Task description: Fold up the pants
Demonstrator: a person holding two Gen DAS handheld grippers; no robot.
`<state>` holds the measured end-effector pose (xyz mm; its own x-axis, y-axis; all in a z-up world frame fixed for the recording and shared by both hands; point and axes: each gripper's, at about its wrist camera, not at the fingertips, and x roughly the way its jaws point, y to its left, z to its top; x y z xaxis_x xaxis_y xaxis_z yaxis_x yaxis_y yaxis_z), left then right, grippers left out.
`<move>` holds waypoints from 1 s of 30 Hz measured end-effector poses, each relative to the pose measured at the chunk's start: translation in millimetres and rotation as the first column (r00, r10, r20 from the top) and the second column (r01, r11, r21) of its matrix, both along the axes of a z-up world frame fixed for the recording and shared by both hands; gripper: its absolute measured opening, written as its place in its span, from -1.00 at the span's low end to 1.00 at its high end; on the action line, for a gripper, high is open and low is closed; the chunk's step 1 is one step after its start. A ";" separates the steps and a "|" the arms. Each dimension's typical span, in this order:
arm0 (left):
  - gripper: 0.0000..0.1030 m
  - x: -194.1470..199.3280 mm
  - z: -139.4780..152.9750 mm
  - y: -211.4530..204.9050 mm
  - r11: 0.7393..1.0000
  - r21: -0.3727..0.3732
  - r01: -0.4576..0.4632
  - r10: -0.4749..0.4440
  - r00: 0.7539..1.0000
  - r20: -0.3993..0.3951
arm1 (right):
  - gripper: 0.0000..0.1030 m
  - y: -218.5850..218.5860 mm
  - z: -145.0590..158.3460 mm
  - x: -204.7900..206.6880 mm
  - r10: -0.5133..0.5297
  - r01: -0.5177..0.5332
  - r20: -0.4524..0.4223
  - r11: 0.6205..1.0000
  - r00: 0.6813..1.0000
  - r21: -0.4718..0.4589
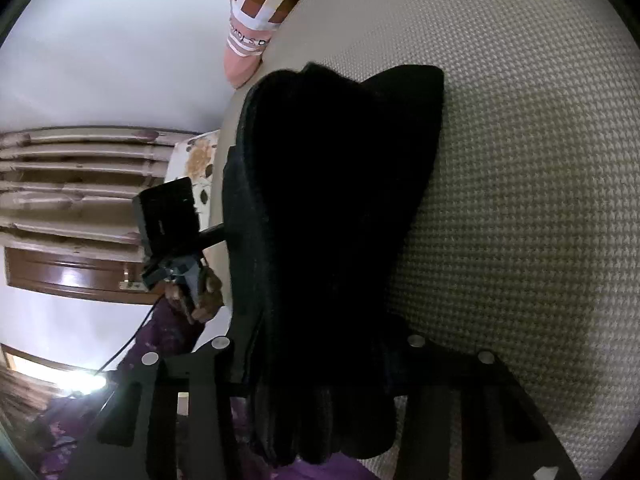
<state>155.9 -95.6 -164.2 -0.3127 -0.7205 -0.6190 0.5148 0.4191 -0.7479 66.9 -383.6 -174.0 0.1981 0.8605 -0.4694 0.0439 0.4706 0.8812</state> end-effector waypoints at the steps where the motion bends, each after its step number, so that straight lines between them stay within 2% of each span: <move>1: 0.94 1.0 -0.2 -1.1 1.000 0.005 0.002 -0.002 1.000 -0.006 | -0.21 -0.2 0.3 1.4 0.009 -0.009 -0.003 1.000 1.000 -0.009; 4: 0.96 3.4 -1.0 -1.5 1.000 0.012 -0.017 0.017 1.000 -0.025 | -0.16 -2.2 -1.9 6.0 0.008 -0.008 -0.026 1.000 1.000 0.000; 7: 0.96 2.2 -0.9 1.2 0.997 0.014 -0.071 0.071 0.997 -0.019 | -0.12 3.7 1.5 7.7 -0.006 0.006 0.011 1.000 1.000 -0.026; 10: 0.95 -7.6 1.7 -0.2 0.993 0.028 -0.111 0.109 0.993 0.045 | -0.33 16.3 6.1 0.6 -0.006 0.011 0.055 0.996 0.998 -0.087; 14: 0.86 -15.8 7.7 2.7 0.986 -0.009 -0.164 0.164 0.985 0.061 | -0.42 13.3 13.2 -12.1 -0.051 0.054 0.084 0.998 0.995 -0.033; 17: 0.63 -21.0 13.8 4.9 0.982 -0.018 -0.189 0.190 0.977 0.095 | -0.43 12.2 18.3 -23.3 -0.083 0.082 0.100 0.996 0.991 0.018; 21: 0.53 -26.5 22.5 11.6 0.975 -0.041 -0.218 0.221 0.970 0.097 | -0.43 10.3 19.5 -36.3 -0.136 0.128 0.096 0.989 0.986 0.079; 25: 0.48 -39.0 31.4 6.6 0.976 -0.009 -0.216 0.214 0.963 0.166 | -0.43 15.0 20.6 -48.9 -0.170 0.160 0.099 0.981 0.980 0.106; 30: 0.43 -58.4 41.2 3.7 0.974 0.045 -0.220 0.199 0.940 0.277 | -0.43 23.3 16.7 -63.3 -0.207 0.193 0.086 0.971 0.975 0.144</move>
<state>97.5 -91.9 -123.1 0.0259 -0.7005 -0.7132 0.5869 0.5881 -0.5564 3.6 -360.3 -157.3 0.4122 0.8523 -0.3221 0.0343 0.3388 0.9402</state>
